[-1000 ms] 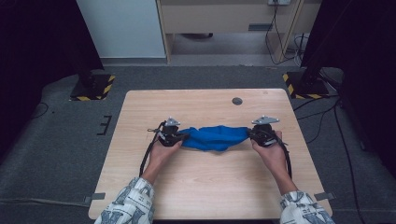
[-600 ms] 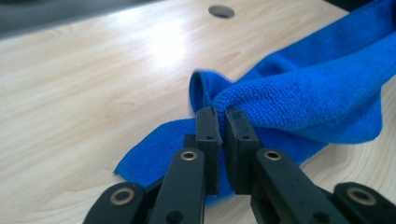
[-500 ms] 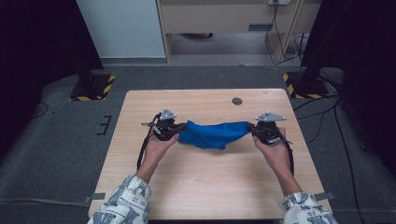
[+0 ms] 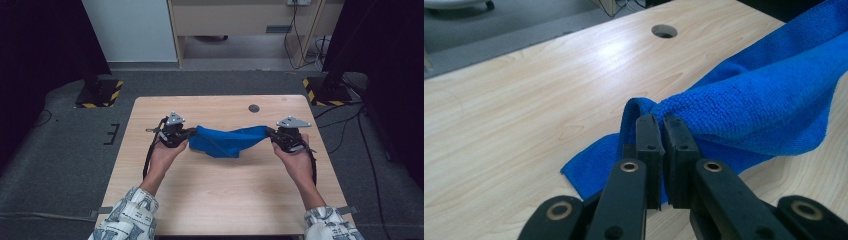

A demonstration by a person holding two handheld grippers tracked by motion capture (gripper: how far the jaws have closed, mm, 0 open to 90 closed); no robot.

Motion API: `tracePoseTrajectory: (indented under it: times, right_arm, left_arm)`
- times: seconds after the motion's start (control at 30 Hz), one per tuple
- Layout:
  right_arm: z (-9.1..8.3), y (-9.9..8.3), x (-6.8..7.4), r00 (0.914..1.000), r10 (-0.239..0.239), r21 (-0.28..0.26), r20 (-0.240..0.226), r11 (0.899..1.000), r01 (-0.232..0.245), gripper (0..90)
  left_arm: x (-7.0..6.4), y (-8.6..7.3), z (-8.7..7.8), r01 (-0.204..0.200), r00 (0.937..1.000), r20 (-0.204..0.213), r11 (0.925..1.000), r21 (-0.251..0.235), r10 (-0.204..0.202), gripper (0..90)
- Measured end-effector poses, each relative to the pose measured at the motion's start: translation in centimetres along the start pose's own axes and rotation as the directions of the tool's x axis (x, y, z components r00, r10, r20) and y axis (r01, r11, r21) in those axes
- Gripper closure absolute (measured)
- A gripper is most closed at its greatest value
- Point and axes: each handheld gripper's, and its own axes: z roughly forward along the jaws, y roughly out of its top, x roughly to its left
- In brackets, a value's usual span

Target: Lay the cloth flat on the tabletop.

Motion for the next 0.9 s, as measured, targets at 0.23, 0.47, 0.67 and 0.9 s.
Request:
tracePoseTrajectory:
  times: [0.23, 0.47, 0.67, 0.9]
  right_arm:
    - [-1.5, 1.6, 0.0, 1.0, -0.003, -0.045, -0.001, 0.999, 0.003, 87.9]
    - [-2.4, 2.3, -0.2, 1.0, 0.002, -0.074, 0.001, 0.997, -0.002, 87.9]
    - [-3.0, 2.8, -0.3, 0.9999, 0.015, -0.099, 0.001, 0.995, -0.015, 87.9]
    - [-4.5, 3.5, -0.4, 0.9997, 0.022, -0.135, 0.007, 0.991, -0.021, 87.9]
  left_arm:
    - [-0.3, 1.5, -1.5, -0.012, 0.9999, -0.005, 0.9995, -0.029, 0.012, 86.8]
    - [-0.5, 2.5, -2.0, -0.017, 0.9998, -0.006, 0.999, -0.041, 0.017, 86.8]
    - [-1.1, 3.1, -2.5, -0.027, 0.9996, -0.002, 0.9982, -0.054, 0.026, 86.8]
    - [-1.9, 3.9, -3.8, -0.052, 0.9987, -0.002, 0.9956, -0.078, 0.052, 86.8]
